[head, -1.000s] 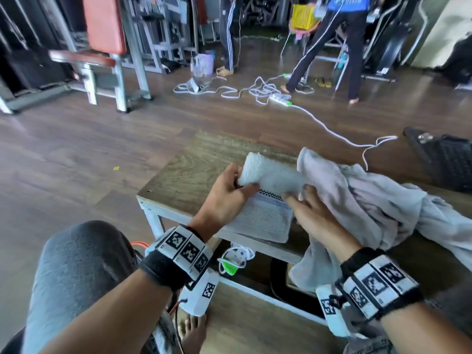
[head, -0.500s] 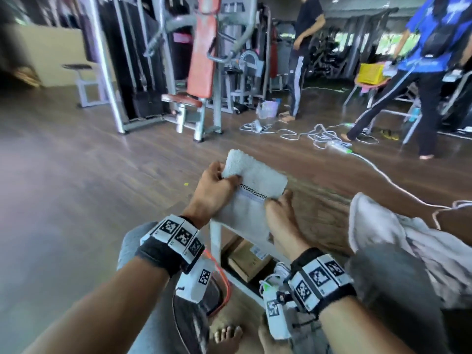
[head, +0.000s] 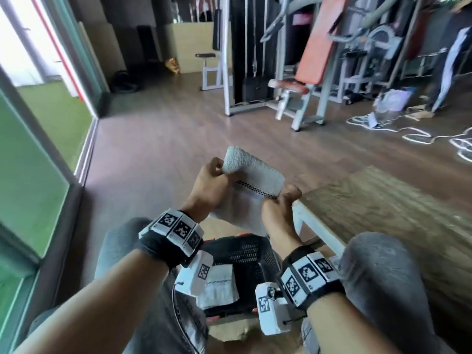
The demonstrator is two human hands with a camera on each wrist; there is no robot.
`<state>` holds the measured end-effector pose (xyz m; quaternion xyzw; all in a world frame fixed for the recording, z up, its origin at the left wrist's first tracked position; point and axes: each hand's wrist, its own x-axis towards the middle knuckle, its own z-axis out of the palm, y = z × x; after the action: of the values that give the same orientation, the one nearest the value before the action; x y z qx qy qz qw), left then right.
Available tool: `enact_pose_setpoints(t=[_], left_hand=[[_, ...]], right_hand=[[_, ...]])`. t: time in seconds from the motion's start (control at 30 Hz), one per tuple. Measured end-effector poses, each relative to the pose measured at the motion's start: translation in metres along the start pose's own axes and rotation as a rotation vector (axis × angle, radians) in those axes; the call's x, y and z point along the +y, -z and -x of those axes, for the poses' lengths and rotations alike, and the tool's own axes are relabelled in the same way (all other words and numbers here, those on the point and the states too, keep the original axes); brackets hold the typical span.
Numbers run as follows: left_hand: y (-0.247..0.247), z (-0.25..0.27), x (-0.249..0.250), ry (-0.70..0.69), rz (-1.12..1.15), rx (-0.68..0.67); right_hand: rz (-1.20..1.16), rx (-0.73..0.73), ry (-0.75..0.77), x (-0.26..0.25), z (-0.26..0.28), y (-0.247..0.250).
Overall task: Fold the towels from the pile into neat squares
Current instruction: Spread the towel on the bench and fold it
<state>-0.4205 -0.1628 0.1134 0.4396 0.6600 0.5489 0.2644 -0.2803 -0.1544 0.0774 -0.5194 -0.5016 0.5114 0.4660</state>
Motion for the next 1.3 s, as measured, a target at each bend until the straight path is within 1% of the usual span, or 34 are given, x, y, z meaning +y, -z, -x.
enact_pose_setpoints(t=[0.1, 0.17, 0.23, 0.3, 0.37, 0.43, 0.5, 0.57, 0.6, 0.67, 0.73, 0.8, 0.97, 1.17, 1.3], left_hand=[[0.013, -0.001, -0.033, 0.061, 0.025, 0.050], [0.019, -0.003, -0.059, 0.136, 0.053, 0.073], [0.023, -0.006, -0.091, 0.235, 0.073, 0.076], [0.021, -0.006, -0.131, 0.340, 0.030, 0.064], [0.014, -0.005, -0.175, 0.438, -0.066, 0.037], [0.001, -0.002, -0.216, 0.526, -0.111, -0.012], [-0.018, 0.004, -0.252, 0.598, -0.113, -0.052], [-0.039, 0.008, -0.284, 0.619, -0.173, -0.108], [-0.049, 0.009, -0.297, 0.620, -0.226, -0.171], [-0.068, 0.005, -0.323, 0.632, -0.306, -0.281], [-0.086, -0.002, -0.345, 0.689, -0.323, -0.372], [-0.102, -0.008, -0.362, 0.751, -0.344, -0.431], [-0.126, -0.024, -0.397, 0.793, -0.395, -0.561], [-0.135, -0.032, -0.425, 0.794, -0.398, -0.652], [-0.135, -0.031, -0.434, 0.801, -0.408, -0.624]], right_hand=[[0.099, -0.122, -0.111, 0.022, -0.008, -0.018], [0.198, -0.188, -0.172, 0.042, -0.014, -0.029], [0.273, -0.225, -0.198, 0.059, -0.020, -0.034], [0.365, -0.245, -0.189, 0.074, -0.028, -0.035], [0.497, -0.265, -0.177, 0.095, -0.038, -0.034], [0.604, -0.262, -0.175, 0.127, -0.054, -0.034], [0.698, -0.276, -0.221, 0.161, -0.067, -0.034], [0.829, -0.339, -0.301, 0.191, -0.078, -0.032], [0.861, -0.359, -0.335, 0.206, -0.083, -0.030], [0.887, -0.382, -0.382, 0.233, -0.095, -0.026], [0.911, -0.403, -0.432, 0.253, -0.105, -0.026], [0.938, -0.440, -0.487, 0.270, -0.115, -0.027], [0.956, -0.499, -0.578, 0.308, -0.134, -0.040], [0.942, -0.539, -0.643, 0.333, -0.149, -0.051], [0.945, -0.549, -0.680, 0.340, -0.153, -0.051]])
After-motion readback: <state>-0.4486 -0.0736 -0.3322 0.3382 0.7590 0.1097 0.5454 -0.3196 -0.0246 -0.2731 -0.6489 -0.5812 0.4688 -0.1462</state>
